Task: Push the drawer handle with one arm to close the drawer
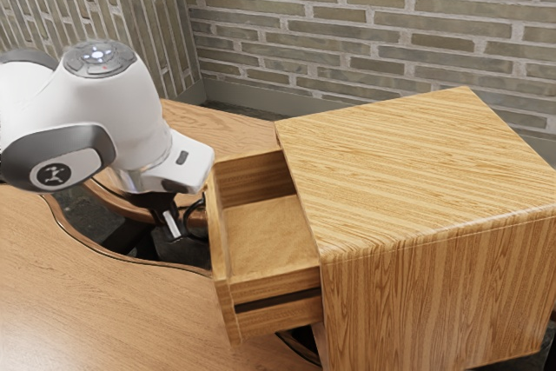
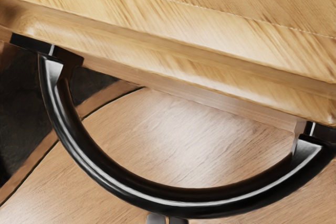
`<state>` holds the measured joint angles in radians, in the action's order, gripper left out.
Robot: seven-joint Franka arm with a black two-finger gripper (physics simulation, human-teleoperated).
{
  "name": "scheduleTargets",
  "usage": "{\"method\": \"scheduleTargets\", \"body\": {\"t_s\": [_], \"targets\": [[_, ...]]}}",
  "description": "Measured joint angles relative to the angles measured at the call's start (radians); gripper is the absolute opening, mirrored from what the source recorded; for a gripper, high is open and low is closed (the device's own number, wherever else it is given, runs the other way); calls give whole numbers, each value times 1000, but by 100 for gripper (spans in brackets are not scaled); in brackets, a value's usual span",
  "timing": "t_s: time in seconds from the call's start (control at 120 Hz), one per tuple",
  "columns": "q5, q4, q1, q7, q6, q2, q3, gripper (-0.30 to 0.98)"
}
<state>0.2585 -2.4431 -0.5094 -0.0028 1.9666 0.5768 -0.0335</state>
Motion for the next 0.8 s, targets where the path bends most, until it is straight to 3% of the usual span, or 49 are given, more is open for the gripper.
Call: {"method": "scheduleTargets", "body": {"t_s": [0.8], "targets": [[56, 2, -78, -8, 340, -100, -2, -10]]}}
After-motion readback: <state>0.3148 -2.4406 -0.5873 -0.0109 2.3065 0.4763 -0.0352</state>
